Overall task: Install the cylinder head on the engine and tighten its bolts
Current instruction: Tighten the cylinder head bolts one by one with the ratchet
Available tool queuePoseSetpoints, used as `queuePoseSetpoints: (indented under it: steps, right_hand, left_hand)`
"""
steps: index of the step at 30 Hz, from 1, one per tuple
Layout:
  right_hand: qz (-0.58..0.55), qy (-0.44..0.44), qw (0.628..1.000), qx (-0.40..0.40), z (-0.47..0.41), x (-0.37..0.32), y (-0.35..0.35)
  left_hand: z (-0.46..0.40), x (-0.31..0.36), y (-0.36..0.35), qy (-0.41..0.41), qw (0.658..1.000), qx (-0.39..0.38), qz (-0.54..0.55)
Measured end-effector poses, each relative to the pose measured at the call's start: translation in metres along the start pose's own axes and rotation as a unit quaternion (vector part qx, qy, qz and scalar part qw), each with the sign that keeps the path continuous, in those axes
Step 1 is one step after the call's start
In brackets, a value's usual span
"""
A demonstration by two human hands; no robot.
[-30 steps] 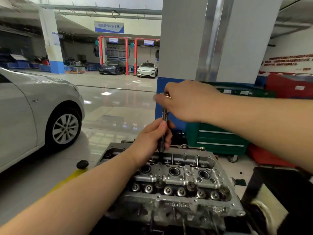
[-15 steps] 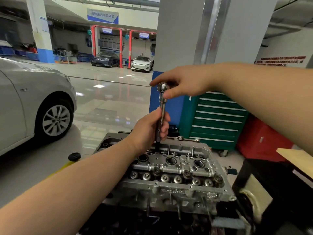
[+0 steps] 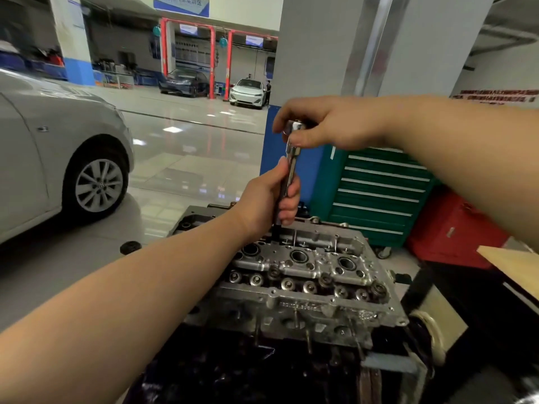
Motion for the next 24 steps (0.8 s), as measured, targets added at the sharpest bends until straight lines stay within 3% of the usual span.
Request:
queuePoseSetpoints:
  steps: [2,5,9,11,15,18,20,24]
  right_hand:
    - [-0.01,0.001,1.0,-0.02,0.002,0.003,0.004]
    - [0.115,-0.047,0.992,0.013,-0.005,0.007,0.004]
    - [0.218,-0.185,0.947,0.148,-0.003,0.01,-0.002]
    - [0.279,-0.192,0.922,0.188,-0.003,-0.001,-0.008]
    - [0.279,-0.11,0.932,0.204,0.0,-0.008,-0.008]
    - [0.118,-0.005,0.99,0.078,0.002,0.004,-0.007]
    - [0.001,0.032,0.999,0.015,0.004,0.009,-0.003]
    - [-0.005,0.037,0.999,0.001,0.004,0.016,0.005]
  left_hand:
    - [-0.003,0.0,0.0,0.013,1.0,-0.004,-0.004]
    - [-0.004,-0.001,0.006,0.024,1.0,0.004,-0.004]
    - [0.002,0.012,0.012,-0.004,0.978,0.153,-0.141]
    - [0.005,0.023,0.006,-0.059,0.966,0.194,-0.157]
    - [0.008,0.036,-0.007,-0.16,0.981,0.105,-0.04]
    - [0.0,0.034,-0.007,-0.107,0.991,0.066,-0.043]
    - [-0.01,0.033,-0.007,-0.045,0.996,0.027,-0.076]
    - [-0.018,0.034,-0.012,0.021,0.996,-0.046,-0.08]
Point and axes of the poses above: each hand's wrist, its own z-axis away from the middle knuckle, its own y-axis out of the back of the hand, x = y × z, the point moved 7 cm from there along -z, towards the middle knuckle, and after that the axes turned 9 degrees about -x, right-handed, at the moved point
